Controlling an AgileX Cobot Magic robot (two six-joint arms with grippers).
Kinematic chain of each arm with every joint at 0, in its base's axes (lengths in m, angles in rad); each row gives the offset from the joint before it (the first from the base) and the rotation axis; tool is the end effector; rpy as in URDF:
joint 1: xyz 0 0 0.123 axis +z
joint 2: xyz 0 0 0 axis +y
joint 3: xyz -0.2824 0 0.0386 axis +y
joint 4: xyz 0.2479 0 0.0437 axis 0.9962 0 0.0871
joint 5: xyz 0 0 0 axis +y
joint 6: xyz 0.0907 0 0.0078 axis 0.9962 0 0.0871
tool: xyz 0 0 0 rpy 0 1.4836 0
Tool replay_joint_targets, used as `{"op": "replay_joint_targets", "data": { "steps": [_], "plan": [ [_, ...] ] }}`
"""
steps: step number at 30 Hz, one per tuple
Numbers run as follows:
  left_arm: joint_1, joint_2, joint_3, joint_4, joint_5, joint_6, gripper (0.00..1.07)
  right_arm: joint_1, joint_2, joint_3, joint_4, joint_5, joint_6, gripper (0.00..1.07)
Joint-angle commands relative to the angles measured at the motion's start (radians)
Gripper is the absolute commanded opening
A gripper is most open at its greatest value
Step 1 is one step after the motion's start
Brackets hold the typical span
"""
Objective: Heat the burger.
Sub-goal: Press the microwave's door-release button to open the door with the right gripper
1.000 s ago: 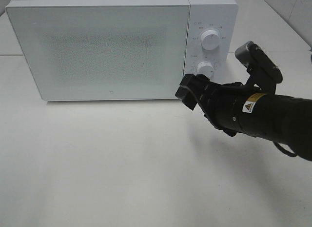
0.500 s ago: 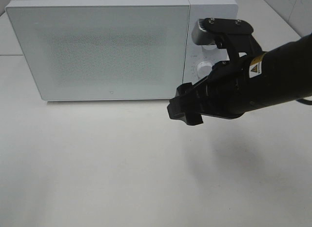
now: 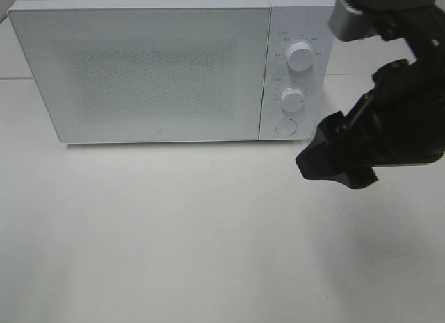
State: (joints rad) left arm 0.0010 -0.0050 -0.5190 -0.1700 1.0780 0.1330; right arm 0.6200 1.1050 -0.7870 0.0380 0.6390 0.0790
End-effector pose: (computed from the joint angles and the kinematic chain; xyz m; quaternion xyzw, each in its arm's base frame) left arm -0.0092 -0.0136 0.2819 0.0610 0.8462 -0.0496 0.5270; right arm 0.1741 0.1268 0.2870 -0.2409 0.9077 0.1325 0.3171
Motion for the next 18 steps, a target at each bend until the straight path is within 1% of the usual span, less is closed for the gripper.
{"op": "replay_joint_targets", "data": {
  "steps": [1, 2, 5, 7, 10, 12, 13, 15, 17, 18],
  "plan": [
    [0.002, -0.017, 0.002, -0.002, -0.007, -0.002, 1.01, -0.002, -0.084, -0.006, -0.006, 0.093, -0.012, 0.76],
    [0.002, -0.017, 0.002, -0.002, -0.007, -0.002, 1.01, -0.002, -0.134, -0.006, -0.011, 0.135, -0.012, 0.76],
    [0.002, -0.017, 0.002, -0.002, -0.007, -0.002, 1.01, -0.002, -0.158, -0.006, -0.018, 0.157, -0.012, 0.76],
    [0.002, -0.017, 0.002, -0.002, -0.007, -0.002, 1.01, -0.002, -0.244, 0.000, -0.033, 0.235, -0.012, 0.76],
    [0.002, -0.017, 0.002, -0.002, -0.007, -0.002, 1.01, -0.002, -0.265, 0.001, -0.038, 0.248, -0.012, 0.76],
    [0.002, -0.017, 0.002, -0.002, -0.007, -0.002, 1.01, -0.002, -0.387, 0.030, -0.050, 0.277, -0.012, 0.76],
    [0.002, -0.017, 0.002, -0.002, -0.007, -0.002, 1.01, -0.002, -0.387, 0.030, -0.050, 0.277, -0.012, 0.76],
    [0.002, -0.017, 0.002, -0.002, -0.007, -0.002, 1.01, -0.004, -0.484, 0.065, -0.074, 0.287, -0.012, 0.76],
    [0.002, -0.017, 0.002, -0.002, -0.007, -0.002, 1.01, -0.005, -0.517, 0.078, -0.076, 0.293, -0.012, 0.76],
    [0.002, -0.017, 0.002, -0.002, -0.007, -0.002, 1.01, -0.033, -0.575, 0.105, -0.073, 0.305, -0.011, 0.76]
  ]
}}
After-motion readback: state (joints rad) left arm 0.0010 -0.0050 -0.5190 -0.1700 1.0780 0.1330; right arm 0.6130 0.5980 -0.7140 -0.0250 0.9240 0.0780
